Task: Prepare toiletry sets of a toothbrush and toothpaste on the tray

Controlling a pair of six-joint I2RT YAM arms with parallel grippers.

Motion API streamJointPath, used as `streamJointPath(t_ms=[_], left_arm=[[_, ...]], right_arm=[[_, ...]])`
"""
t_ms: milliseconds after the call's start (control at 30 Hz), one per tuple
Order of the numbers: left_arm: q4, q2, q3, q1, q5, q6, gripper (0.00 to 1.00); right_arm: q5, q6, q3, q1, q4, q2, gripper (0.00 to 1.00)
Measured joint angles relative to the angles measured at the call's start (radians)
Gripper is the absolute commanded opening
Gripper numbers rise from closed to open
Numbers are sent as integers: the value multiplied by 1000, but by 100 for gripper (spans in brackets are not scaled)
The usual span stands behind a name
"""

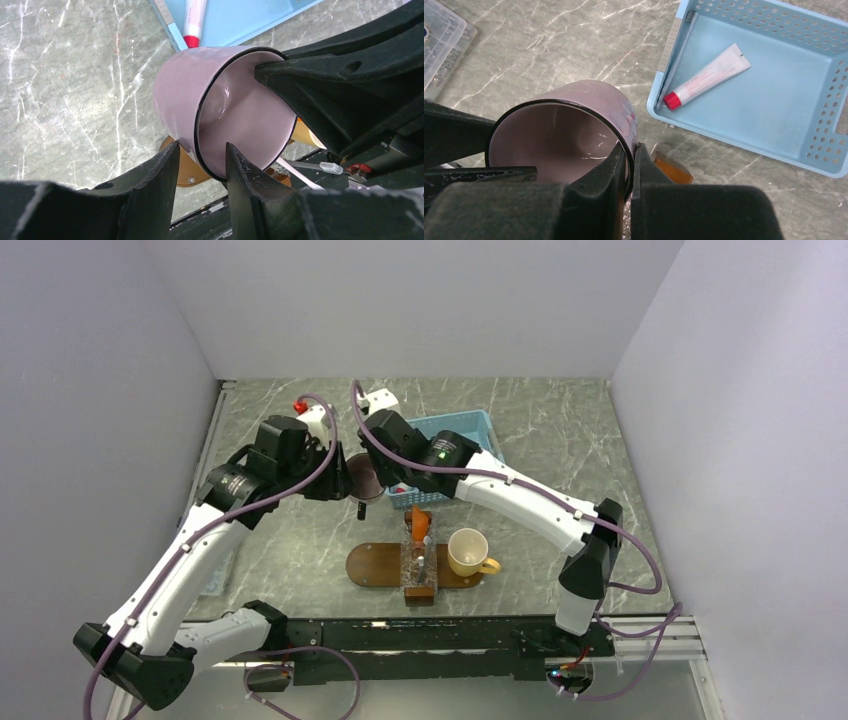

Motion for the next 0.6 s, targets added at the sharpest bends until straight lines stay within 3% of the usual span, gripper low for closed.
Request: streamJointPath(t_ms=[167, 367, 600], left_arm=[[4, 14, -24, 0, -11, 0, 42], [15, 15, -69, 0, -33, 5, 52], [19, 30, -130, 1, -48, 6, 43]], right_arm=[[-6, 14, -38, 2, 20, 0, 0], [-17, 32, -80, 14, 40, 0, 0], [-36, 66, -129, 39, 73, 0, 0]])
